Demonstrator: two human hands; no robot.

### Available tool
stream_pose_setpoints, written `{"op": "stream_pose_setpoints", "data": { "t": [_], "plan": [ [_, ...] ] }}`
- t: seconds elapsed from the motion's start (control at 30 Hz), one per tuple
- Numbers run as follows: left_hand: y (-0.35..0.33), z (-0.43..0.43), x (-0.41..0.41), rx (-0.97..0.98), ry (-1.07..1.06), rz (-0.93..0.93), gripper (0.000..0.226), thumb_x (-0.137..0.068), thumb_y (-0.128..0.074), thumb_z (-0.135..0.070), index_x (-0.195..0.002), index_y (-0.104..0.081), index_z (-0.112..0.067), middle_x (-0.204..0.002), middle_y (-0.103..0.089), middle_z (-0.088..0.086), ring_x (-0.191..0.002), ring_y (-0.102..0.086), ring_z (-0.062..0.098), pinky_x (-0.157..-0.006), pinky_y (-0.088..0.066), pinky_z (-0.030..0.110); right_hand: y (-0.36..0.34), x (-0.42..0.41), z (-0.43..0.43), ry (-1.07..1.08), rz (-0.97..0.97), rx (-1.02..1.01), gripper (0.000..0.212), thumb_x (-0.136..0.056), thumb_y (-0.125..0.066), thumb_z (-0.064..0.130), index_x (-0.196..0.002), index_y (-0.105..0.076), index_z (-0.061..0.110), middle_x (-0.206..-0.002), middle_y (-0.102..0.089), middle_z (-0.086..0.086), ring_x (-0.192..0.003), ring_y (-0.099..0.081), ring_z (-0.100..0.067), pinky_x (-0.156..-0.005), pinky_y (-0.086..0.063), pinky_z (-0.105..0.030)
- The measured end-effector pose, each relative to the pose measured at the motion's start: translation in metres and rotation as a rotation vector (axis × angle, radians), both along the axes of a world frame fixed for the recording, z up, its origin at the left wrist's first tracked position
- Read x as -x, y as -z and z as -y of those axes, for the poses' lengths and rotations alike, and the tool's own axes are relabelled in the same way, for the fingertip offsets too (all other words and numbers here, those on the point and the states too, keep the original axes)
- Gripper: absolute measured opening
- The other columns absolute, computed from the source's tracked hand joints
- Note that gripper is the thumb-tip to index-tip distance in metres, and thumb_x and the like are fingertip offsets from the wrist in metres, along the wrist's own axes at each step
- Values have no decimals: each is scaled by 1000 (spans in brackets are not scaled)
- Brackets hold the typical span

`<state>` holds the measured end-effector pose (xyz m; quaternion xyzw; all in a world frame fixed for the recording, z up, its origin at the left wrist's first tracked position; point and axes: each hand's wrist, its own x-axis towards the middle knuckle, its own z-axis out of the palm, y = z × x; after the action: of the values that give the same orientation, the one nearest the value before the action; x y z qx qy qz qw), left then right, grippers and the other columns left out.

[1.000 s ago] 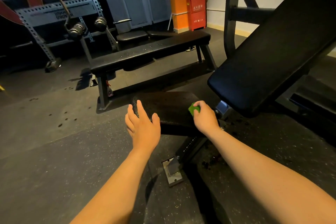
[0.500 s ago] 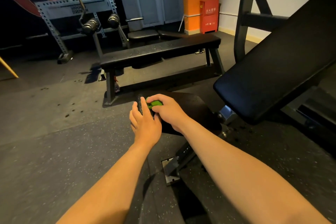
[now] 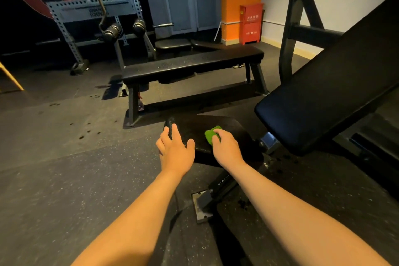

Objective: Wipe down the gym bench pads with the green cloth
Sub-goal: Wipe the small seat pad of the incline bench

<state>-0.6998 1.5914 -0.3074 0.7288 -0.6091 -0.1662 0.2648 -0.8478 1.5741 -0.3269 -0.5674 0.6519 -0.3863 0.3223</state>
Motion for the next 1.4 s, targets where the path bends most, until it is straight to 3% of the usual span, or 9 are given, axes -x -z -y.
{"op": "stream_pose_setpoints", "data": {
  "t": [0.17, 0.3, 0.43, 0.6, 0.77, 0.9, 1.07, 1.27, 1.4],
  "plan": [
    [-9, 24, -23, 20, -3, -94, 66, -102, -48, -36, -159, -19, -17, -146, -25, 6, -134, -19, 26, -110, -30, 43, -13, -15, -1, -218, -57, 94, 44, -98, -56, 14, -141, -52, 21, -148, -48, 2, -136, -44, -15, -108, -30, -23],
    [-12, 44, -29, -5, 5, -172, 61, -105, -40, -30, -160, -17, -17, -163, -15, 4, -143, -11, 28, -114, -25, 43, -24, -31, 17, -330, -151, 170, 43, -97, -55, 6, -136, -59, 24, -147, -50, 5, -136, -43, -9, -113, -28, -22],
    [-2, 49, -31, 96, 39, -178, 61, -105, -40, -30, -160, -16, -15, -165, -19, 0, -141, -16, 25, -115, -24, 40, -22, -46, 56, -201, -210, 169, 41, -98, -51, 6, -135, -61, 22, -146, -51, 3, -135, -45, -14, -116, -30, -30],
    [2, 53, -38, 83, 73, -134, 61, -105, -39, -33, -160, -15, -20, -165, -17, -5, -137, -20, 22, -114, -31, 45, -30, -59, 94, 72, -162, -25, 43, -99, -48, 6, -139, -56, 21, -146, -50, -4, -131, -48, -25, -106, -39, -34],
    [5, 54, -38, 132, 80, -166, 60, -105, -39, -29, -160, -18, -17, -165, -18, -2, -137, -19, 22, -113, -27, 38, -42, -73, 90, -178, -142, 66, 38, -100, -49, 10, -132, -62, 25, -139, -56, 1, -128, -50, -17, -106, -39, -30],
    [8, 53, -38, 166, 83, -212, 60, -104, -40, -29, -159, -17, -20, -160, -28, -3, -132, -23, 21, -107, -35, 38, -46, -79, 88, -410, -192, 129, 37, -100, -52, 13, -133, -62, 25, -135, -59, 6, -123, -52, -7, -101, -39, -22],
    [8, 55, -39, 141, 86, -196, 61, -104, -39, -33, -160, -16, -21, -164, -20, -8, -139, -16, 18, -114, -33, 44, -45, -70, 104, -290, -308, 126, 42, -97, -47, 0, -133, -62, 17, -138, -56, -4, -128, -50, -19, -104, -33, -22],
    [9, 53, -37, 163, 73, -199, 60, -105, -40, -32, -159, -17, -20, -164, -21, -6, -140, -15, 16, -115, -27, 39, -34, -54, 109, -26, -232, 1, 43, -96, -44, -1, -131, -62, 16, -139, -55, -8, -124, -53, -29, -104, -43, -40],
    [11, 54, -38, 159, 45, -192, 59, -105, -37, -31, -160, -18, -19, -163, -25, -6, -141, -15, 17, -116, -31, 43, -45, -67, 100, -216, -152, 69, 38, -100, -47, 8, -132, -62, 22, -138, -57, -1, -129, -50, -20, -105, -38, -32]
  ]
}}
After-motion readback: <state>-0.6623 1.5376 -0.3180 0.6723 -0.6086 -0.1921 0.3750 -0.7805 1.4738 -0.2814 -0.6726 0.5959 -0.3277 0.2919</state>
